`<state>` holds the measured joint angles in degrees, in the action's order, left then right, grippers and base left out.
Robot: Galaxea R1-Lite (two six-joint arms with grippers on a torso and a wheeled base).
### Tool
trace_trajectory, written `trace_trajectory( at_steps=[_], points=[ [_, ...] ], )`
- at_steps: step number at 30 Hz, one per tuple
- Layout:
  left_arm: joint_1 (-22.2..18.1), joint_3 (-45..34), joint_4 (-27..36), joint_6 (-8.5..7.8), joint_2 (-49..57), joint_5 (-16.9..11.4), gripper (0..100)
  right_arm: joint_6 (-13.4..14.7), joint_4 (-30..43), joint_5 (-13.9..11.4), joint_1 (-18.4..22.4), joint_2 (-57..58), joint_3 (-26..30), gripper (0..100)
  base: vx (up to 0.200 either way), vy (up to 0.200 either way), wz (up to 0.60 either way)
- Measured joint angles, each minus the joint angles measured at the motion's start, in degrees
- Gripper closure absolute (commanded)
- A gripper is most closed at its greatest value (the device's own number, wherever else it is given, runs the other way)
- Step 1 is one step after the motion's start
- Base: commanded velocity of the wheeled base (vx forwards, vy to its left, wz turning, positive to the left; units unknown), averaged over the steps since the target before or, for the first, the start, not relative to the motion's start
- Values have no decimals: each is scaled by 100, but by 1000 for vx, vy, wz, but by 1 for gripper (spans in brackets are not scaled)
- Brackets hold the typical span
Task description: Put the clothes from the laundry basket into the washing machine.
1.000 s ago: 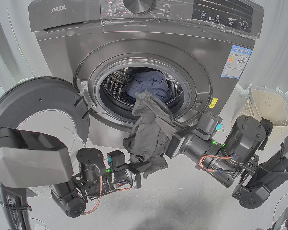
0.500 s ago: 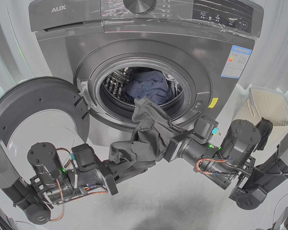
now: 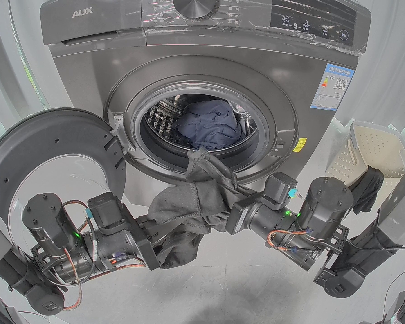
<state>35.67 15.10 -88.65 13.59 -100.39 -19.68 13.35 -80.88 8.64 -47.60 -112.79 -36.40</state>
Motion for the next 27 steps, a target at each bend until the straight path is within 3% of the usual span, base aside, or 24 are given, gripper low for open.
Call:
trace_trajectory(
  at_steps=[4, 5, 19, 27],
  points=[
    [-6, 29, 0, 0, 30, 0, 100, -7, -76, 0, 0, -110, -9, 100, 0, 0, 0],
    [-6, 40, 0, 0, 34, 0, 100, -7, -79, 0, 0, -132, -9, 0, 0, 0, 0],
    [-87, 435, -2, -13, 102, 85, 100, -46, 215, -5, -121, -223, 600, 0, 0, 0, 0],
    [-124, 597, 5, -7, 113, 317, 100, -46, 250, -5, -140, -226, 674, 0, 0, 0, 0]
  ],
)
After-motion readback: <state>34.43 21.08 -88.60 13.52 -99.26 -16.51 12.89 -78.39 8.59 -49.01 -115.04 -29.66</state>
